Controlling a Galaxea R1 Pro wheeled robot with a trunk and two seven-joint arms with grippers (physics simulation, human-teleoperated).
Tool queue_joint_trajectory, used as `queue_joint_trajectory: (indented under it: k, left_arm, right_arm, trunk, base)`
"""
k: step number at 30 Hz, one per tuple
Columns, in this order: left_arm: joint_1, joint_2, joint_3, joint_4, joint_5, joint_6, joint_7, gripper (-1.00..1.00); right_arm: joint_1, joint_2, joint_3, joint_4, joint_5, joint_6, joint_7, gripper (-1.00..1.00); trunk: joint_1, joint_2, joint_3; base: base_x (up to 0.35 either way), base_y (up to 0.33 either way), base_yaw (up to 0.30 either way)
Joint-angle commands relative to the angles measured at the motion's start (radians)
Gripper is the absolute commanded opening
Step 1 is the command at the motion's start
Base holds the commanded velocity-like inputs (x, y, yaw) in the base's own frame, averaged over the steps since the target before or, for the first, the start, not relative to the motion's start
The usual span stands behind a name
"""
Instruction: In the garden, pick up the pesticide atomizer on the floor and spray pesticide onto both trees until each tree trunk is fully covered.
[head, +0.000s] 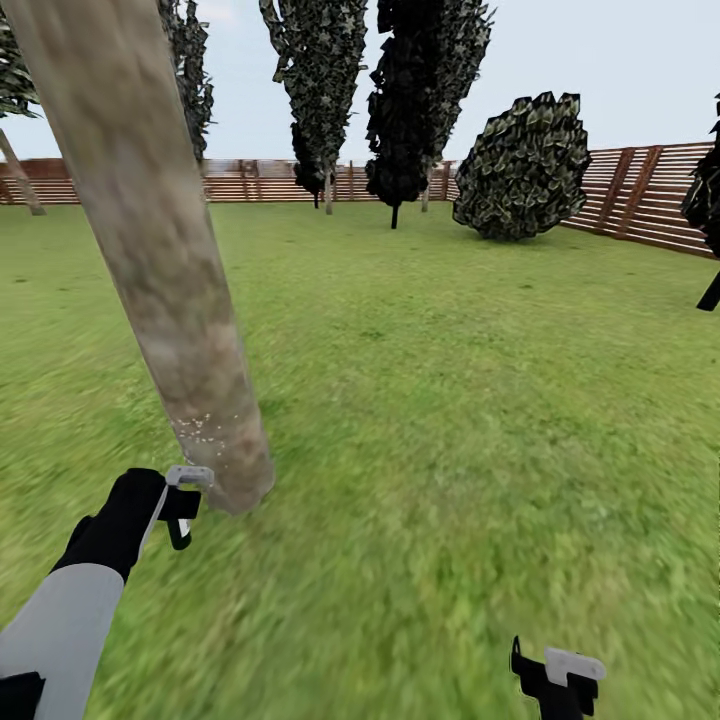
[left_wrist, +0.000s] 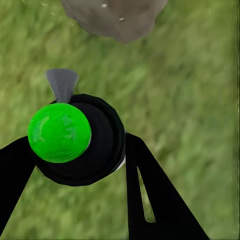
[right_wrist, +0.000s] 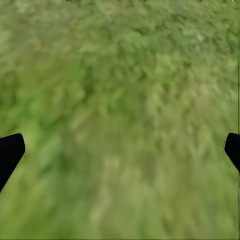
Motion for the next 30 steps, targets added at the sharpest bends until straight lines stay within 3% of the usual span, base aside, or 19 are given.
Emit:
queue_joint_trajectory:
  k: [1, 11, 14, 16, 18, 24, 25, 27, 30]
  left_arm:
    - [0.000, 0.000, 0.000, 0.000, 0.000, 0.000, 0.000, -1.00]
    - [0.028, 0.008, 0.007, 0.026, 0.001, -0.006, 0.000, -1.00]
    - [0.029, 0.009, 0.032, 0.036, 0.001, -0.012, 0.000, -1.00]
    - [0.029, 0.011, 0.069, 0.052, 0.000, -0.016, 0.000, -1.00]
    - [0.040, 0.011, 0.077, 0.055, -0.001, -0.018, 0.000, -1.00]
    - [0.092, 0.008, 0.082, 0.109, -0.001, -0.144, 0.000, -1.00]
    - [0.097, 0.007, 0.083, 0.120, 0.000, -0.203, 0.009, -1.00]
    - [0.099, 0.000, 0.084, 0.136, 0.002, -0.251, 0.062, -1.00]
    - [0.100, -0.007, 0.086, 0.179, 0.007, -0.266, 0.119, -1.00]
  right_arm:
    - [0.000, -0.001, 0.000, 0.000, 0.000, 0.000, 0.000, 1.00]
    - [0.000, -0.001, 0.000, 0.000, 0.000, 0.000, 0.000, 1.00]
    - [0.000, 0.000, 0.000, 0.000, 0.000, 0.000, 0.000, 1.00]
    - [0.000, 0.000, 0.000, 0.000, 0.000, 0.000, 0.000, 1.00]
    - [0.000, 0.000, 0.000, 0.000, 0.000, 0.000, 0.000, 1.00]
    - [0.000, 0.000, 0.000, 0.001, 0.000, 0.000, 0.000, 1.00]
    - [0.000, 0.000, 0.000, 0.001, 0.000, 0.000, 0.000, 1.00]
    - [0.000, 0.000, 0.000, 0.000, 0.000, 0.000, 0.000, 1.00]
    - [0.000, 0.000, 0.000, 0.000, 0.000, 0.000, 0.000, 1.00]
  trunk:
    - [0.000, 0.000, 0.000]
    - [0.000, 0.000, 0.000]
    - [0.000, 0.000, 0.000]
    - [0.000, 0.000, -0.001]
    - [0.000, 0.000, -0.002]
    - [0.000, 0.000, -0.004]
    - [0.000, 0.000, -0.004]
    - [0.000, 0.000, -0.004]
    - [0.000, 0.000, -0.004]
  base:
    - [0.042, -0.263, 0.005]
    - [0.004, -0.274, 0.000]
    - [0.029, -0.274, 0.042]
    - [0.157, -0.241, 0.183]
    - [0.166, -0.153, 0.238]
    - [0.023, -0.020, 0.233]
    - [0.001, -0.001, 0.050]
    - [0.000, 0.000, 0.016]
    - [0.000, 0.000, 0.004]
